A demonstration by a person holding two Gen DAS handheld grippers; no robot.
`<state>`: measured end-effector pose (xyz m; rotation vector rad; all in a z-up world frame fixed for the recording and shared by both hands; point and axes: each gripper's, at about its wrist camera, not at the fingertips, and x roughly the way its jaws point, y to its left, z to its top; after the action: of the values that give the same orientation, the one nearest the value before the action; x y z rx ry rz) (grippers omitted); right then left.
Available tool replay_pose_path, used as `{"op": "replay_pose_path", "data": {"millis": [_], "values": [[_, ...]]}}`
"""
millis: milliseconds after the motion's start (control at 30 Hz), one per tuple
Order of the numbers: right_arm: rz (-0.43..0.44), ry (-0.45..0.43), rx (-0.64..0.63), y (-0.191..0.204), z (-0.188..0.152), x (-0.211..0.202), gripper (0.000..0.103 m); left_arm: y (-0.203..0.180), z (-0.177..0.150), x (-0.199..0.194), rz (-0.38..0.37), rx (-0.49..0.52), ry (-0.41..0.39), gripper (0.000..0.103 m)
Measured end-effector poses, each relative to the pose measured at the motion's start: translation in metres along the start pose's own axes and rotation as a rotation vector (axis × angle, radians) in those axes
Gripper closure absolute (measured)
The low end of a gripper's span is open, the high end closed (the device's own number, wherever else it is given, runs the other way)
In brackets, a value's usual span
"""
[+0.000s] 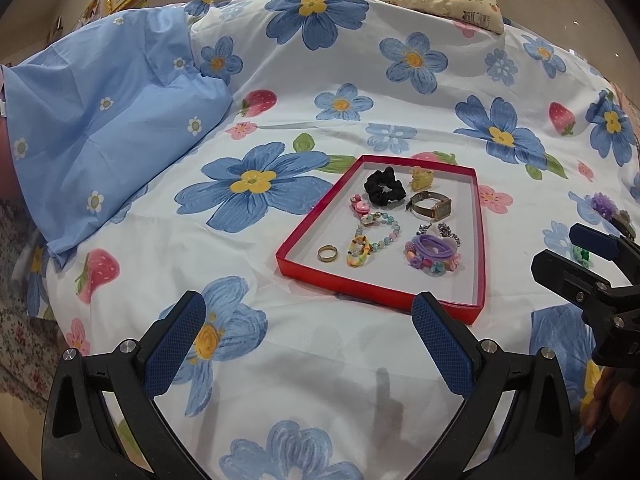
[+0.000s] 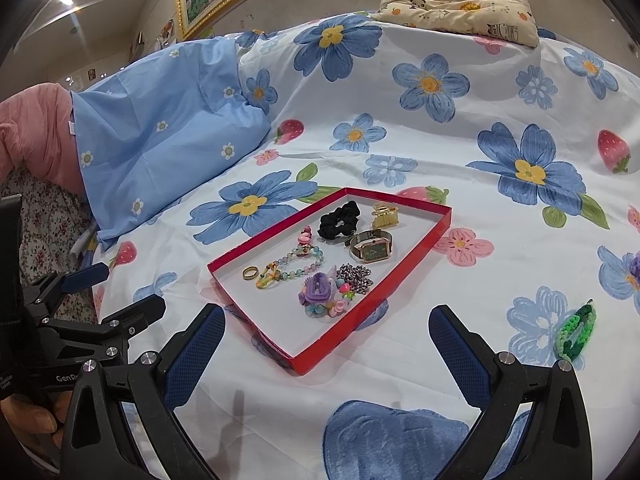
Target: Organize jewelry
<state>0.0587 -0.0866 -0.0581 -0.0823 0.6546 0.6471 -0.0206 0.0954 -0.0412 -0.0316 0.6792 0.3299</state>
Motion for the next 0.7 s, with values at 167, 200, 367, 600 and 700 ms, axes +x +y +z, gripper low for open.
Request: {"op": "replay_pose_path", "data": {"millis": [167, 200, 367, 600, 700], "values": [[0.002, 0.0, 0.0, 0.0, 0.0003, 0.0, 0.0, -0.0004, 0.0001, 0.0002, 0.001, 0.0, 0.0, 0.0], [0.0, -0.001, 0.0, 0.0001, 0.0003, -0.0004, 0.0, -0.0003, 0.0001, 0.0003, 0.0, 0.001, 0.0, 0.0], [0.003, -0.003, -0.002, 0.001, 0.0001, -0.0001, 0.0, 0.0001, 0.0, 0.0003, -0.001, 0.0, 0.002, 0.0], [0.002, -0.004, -0.002, 0.0012, 0.0002, -0.0006, 0.0, -0.0006, 0.0003, 0.0, 0.0, 0.001, 0.0, 0.0], [0.003, -0.004, -0.002, 0.0015, 0.0007, -0.0005, 0.0, -0.0009, 0.0005, -0.0003, -0.001, 0.0, 0.002, 0.0]]}}
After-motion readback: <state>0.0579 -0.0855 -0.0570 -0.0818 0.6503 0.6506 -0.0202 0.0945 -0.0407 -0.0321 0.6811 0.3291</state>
